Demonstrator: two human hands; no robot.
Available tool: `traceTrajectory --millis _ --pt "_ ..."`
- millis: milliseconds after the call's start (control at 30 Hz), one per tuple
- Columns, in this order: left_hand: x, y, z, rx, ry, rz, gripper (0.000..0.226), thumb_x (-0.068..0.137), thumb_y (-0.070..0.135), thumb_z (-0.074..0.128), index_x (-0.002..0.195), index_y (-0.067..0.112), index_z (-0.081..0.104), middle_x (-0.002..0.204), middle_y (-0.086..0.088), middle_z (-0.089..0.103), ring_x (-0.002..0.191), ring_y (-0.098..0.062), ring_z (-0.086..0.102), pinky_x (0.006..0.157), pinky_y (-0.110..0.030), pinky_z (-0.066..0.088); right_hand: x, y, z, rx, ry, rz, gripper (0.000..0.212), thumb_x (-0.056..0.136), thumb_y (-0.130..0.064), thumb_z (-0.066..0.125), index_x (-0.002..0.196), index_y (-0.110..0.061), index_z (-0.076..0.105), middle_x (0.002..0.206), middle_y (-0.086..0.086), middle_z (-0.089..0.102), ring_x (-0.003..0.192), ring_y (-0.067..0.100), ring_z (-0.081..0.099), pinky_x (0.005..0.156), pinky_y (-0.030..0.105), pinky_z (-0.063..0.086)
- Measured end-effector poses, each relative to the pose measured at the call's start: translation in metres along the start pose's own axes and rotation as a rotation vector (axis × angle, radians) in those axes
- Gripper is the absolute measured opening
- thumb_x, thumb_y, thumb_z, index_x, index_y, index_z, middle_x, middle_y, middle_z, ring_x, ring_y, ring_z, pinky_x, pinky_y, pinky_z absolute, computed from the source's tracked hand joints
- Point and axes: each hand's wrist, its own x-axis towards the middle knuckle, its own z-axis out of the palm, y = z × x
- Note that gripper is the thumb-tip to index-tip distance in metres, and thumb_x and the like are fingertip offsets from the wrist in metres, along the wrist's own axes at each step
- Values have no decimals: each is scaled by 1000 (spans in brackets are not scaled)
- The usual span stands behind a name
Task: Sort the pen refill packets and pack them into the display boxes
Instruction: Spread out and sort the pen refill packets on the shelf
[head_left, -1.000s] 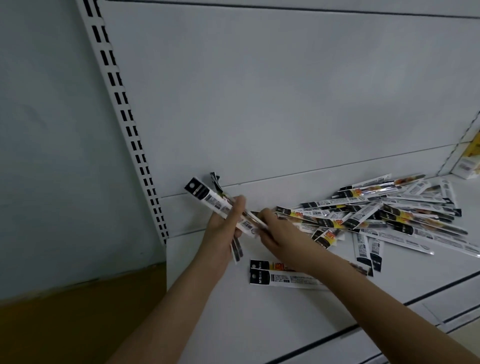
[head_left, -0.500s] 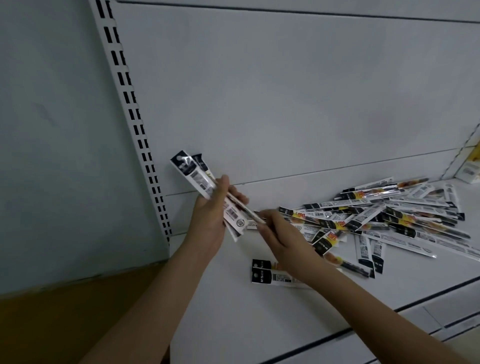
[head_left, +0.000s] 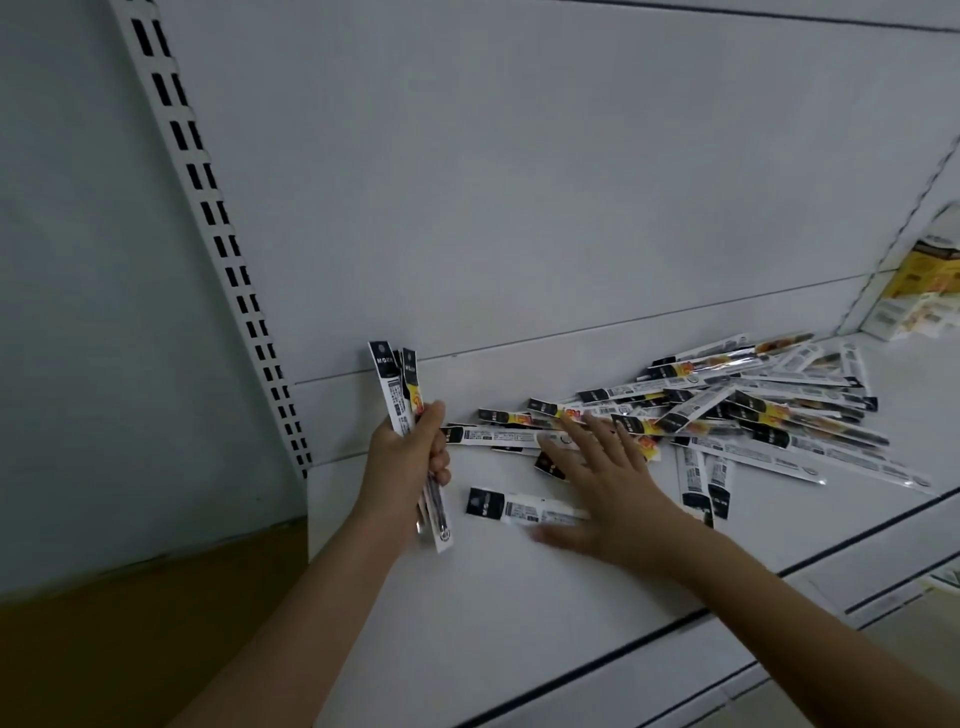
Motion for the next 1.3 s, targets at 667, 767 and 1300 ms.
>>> traceTrajectory --millis 667,767,1300 --pt "-14 -30 66 20 -73 -343 22 99 8 55 119 -2 55 111 -21 63 99 -37 68 69 -41 61 -2 149 -49 31 -32 329 71 94 -46 54 154 -31 19 163 1 15 150 28 12 121 47 17" --pt "-13 -35 87 30 -94 -353 19 100 10 55 117 4 61 112 -18 68 104 -31 67 74 -44 60 4 165 -37 46 -178 326 84 81 -74 47 152 -39 20 161 2 19 147 33 16 117 52 24" --pt "-24 -51 141 52 206 -263 19 101 13 53 117 8 60 114 -16 68 102 -27 69 78 -47 60 59 196 -17 283 -102 -390 63 89 -48 63 145 -28 40 147 -5 41 130 13 39 106 31 36"
